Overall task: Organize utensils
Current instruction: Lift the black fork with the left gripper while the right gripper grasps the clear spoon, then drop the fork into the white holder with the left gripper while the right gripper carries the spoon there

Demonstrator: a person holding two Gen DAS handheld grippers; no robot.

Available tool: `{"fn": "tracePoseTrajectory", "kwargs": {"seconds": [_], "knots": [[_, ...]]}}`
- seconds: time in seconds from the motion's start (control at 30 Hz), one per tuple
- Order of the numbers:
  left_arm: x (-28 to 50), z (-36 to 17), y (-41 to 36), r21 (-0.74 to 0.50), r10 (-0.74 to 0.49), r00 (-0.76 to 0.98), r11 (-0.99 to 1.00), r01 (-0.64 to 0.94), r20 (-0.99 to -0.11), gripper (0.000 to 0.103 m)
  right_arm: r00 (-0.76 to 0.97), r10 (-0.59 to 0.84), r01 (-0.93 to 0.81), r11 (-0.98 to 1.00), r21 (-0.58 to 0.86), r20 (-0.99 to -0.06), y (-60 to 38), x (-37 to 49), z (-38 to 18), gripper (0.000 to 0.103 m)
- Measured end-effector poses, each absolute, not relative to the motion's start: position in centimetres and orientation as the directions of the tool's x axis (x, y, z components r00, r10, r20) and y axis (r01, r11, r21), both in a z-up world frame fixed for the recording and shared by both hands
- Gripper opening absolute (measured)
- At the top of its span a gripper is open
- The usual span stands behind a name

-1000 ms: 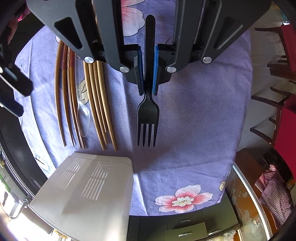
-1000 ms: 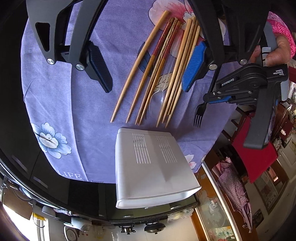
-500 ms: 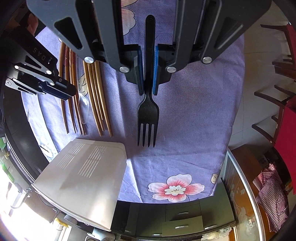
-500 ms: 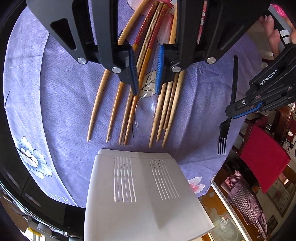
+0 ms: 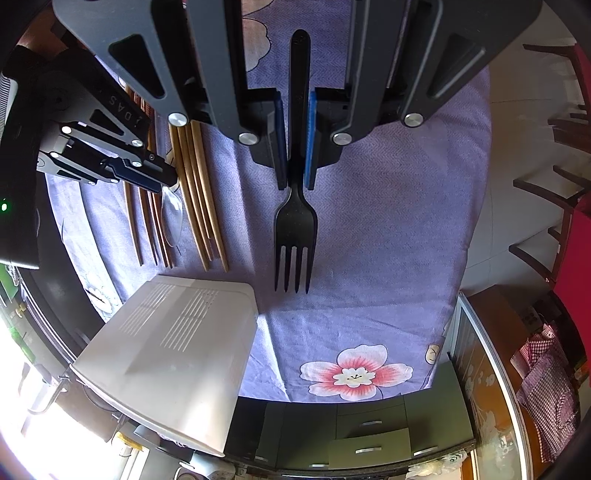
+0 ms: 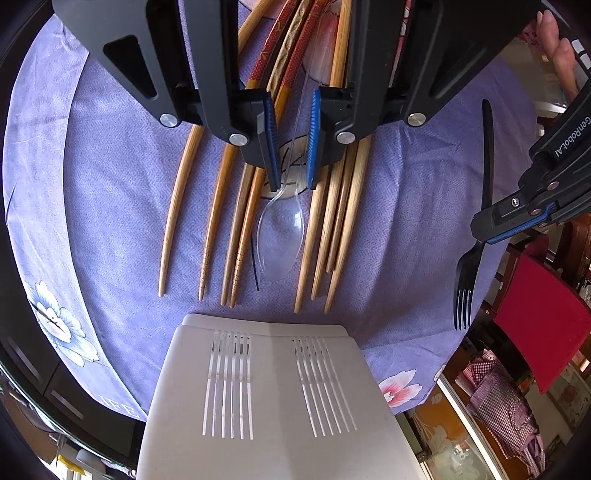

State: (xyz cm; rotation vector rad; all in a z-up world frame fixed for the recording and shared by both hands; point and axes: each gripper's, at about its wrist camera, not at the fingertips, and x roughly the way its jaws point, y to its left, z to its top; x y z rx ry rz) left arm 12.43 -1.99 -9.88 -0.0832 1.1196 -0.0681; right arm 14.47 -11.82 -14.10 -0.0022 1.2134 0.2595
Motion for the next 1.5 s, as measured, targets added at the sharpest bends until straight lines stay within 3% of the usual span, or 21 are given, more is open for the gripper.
{"fn": "tracePoseTrajectory", "kwargs": {"seconds": [0.23, 0.47, 0.7, 0.93, 1.23, 1.5], "knots": [[12.3, -9.5, -2.1, -0.107, -0.103, 0.446, 0.994, 0.017, -0.889, 0.009, 0.369, 0.225, -0.194, 0.967, 0.162, -0.902, -12.1, 13.8, -13.8, 0.010], [12.0, -5.6, -2.4, -0.126, -0.135, 0.522, 0.991, 0.051, -0.842, 0.009, 0.473, 0.329, -0.205, 0.943, 0.262, -0.817, -15.4, 11.8, -8.9, 0.009], [13.2, 1.9, -4.3, -0.185, -0.223, 0.655, 0.974, 0.129, -0.722, 0.009, 0.557, 0.384, -0.218, 0.923, 0.317, -0.736, -18.5, 10.0, -4.7, 0.009], [17.9, 7.7, -6.4, -0.227, -0.261, 0.824, 0.960, 0.165, -0.502, 0.009, 0.599, 0.395, -0.213, 0.917, 0.337, -0.697, -20.9, 8.8, -3.3, 0.009], [23.4, 5.1, -8.8, -0.173, -0.186, 0.904, 0.977, 0.127, -0.385, 0.009, 0.646, 0.380, -0.206, 0.922, 0.329, -0.662, -22.3, 9.2, -2.9, 0.009], [24.2, 0.6, -9.4, -0.144, -0.154, 0.885, 0.984, 0.100, -0.440, 0.009, 0.697, 0.373, -0.222, 0.924, 0.310, -0.612, -22.4, 10.7, -0.6, 0.009]]}}
